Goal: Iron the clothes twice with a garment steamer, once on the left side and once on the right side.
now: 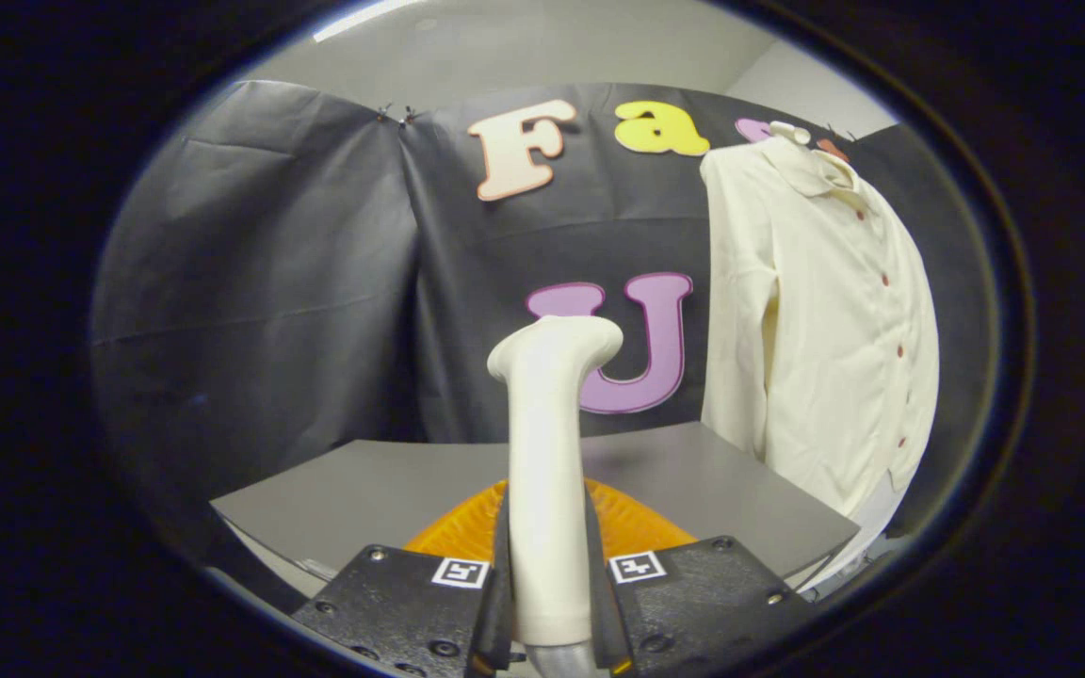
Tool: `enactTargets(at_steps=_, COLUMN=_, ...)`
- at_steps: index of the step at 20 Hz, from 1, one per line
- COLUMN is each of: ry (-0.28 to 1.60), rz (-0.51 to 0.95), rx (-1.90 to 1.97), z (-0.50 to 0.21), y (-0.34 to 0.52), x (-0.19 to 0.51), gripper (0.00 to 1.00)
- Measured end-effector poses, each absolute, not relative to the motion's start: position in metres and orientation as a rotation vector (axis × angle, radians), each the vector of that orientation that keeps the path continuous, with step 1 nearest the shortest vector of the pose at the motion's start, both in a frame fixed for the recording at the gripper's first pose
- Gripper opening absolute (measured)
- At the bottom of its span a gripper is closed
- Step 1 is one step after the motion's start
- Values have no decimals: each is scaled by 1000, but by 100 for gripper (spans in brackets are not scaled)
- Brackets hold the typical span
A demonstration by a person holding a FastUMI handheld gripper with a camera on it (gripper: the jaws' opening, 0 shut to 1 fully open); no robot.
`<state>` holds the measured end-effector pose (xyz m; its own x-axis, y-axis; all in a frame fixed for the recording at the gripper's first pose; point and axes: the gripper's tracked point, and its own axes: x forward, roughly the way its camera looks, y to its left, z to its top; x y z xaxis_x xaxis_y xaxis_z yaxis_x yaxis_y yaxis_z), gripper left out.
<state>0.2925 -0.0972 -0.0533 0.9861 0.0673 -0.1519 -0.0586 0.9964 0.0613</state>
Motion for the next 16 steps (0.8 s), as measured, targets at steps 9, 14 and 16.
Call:
enactTargets(at_steps=9, ry=40, rz=47, rx=-25, z=4, y=-146, x=265, gripper=32)
enactTargets(at_steps=14, ry=-41, rz=-31, rx=-22, z=37, y=-216, x=267, gripper=32)
enactTargets(at_steps=16, ry=-64, rz=-65, rx=-18, z=46, y=-248, x=271, gripper=32)
